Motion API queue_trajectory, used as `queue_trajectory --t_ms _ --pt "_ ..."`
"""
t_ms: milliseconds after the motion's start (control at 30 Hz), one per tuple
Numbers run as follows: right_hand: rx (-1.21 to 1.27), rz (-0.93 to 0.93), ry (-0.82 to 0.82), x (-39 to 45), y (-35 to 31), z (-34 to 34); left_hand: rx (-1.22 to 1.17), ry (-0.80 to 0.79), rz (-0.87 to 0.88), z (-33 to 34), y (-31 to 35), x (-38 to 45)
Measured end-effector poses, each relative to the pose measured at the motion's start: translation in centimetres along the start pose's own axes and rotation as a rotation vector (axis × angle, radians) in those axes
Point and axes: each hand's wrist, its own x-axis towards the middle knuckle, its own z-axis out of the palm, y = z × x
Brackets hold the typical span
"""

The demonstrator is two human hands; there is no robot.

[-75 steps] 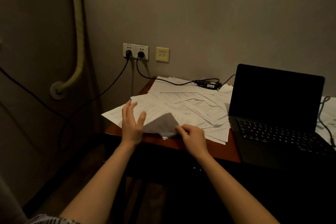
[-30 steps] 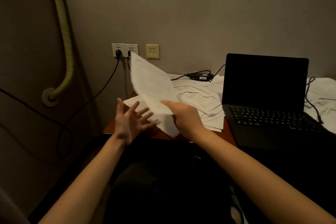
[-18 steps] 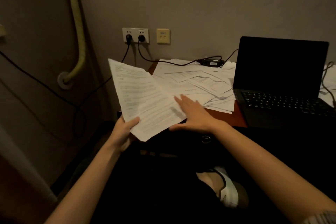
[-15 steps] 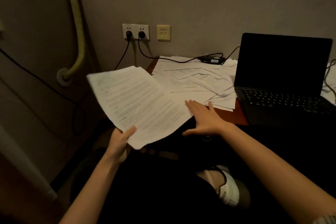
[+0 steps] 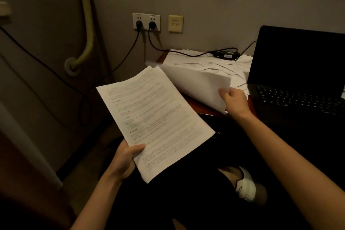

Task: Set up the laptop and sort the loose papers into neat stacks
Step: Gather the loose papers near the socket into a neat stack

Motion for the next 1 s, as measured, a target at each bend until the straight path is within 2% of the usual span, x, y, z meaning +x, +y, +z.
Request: queue_trajectory --t_ms 133,233,333,367,467,500,567,667,733,800,867,933,1000 --pt "0.756 0.387 0.019 0.2 -0.8 0.0 -0.047 -0.024 -0.007 0.2 0.6 -0.4" --pt "1.039 0.425 0.017 -0.7 -2.2 -0.6 -0.045 -0.044 -0.031 1.7 0.6 0.0" --pt "0.818 0.148 0.112 -3.0 -3.9 -1.3 -0.027 -0.06 -0.037 3.7 0.7 0.1" --pt "0.688 -0.016 0.107 -4.3 -4.5 -1.4 -0.025 -0.059 -0.036 4.4 0.8 0.2" --pt "0.1 -0.707 0.038 -8.0 -4.5 -0.3 -0.071 -0.043 -0.062 5.8 1.1 0.5" --pt "-0.098 -0.872 0.005 -8.7 -3.6 0.7 -0.113 -0.021 -0.092 6.0 1.0 0.7" --pt "-0.35 -1.04 -0.076 -10.0 -1.9 2.6 -0.214 0.001 -0.142 6.6 1.1 0.7" --pt "-0.529 -1.089 -0.232 -11.9 -0.1 4.3 -0.257 -0.032 -0.054 6.7 1.0 0.9" --pt "-0.624 -1.092 -0.211 -12.2 0.7 4.9 -0.264 -0.019 -0.044 6.8 1.4 0.8" --pt "-0.643 -1.123 -0.22 -12.3 0.7 4.9 -0.193 0.007 -0.086 7.0 1.1 0.9" --pt "-0.622 -1.12 -0.288 -12.5 0.3 4.4 -0.059 0.1 -0.055 7.3 1.0 1.0" --pt "-0.495 -0.949 -0.27 -12.3 -0.8 3.4 0.033 0.12 0.014 7.2 0.8 1.3" --pt "-0.302 -0.629 -0.13 -10.8 -1.5 2.6 0.061 0.073 0.061 6.7 1.0 1.1"
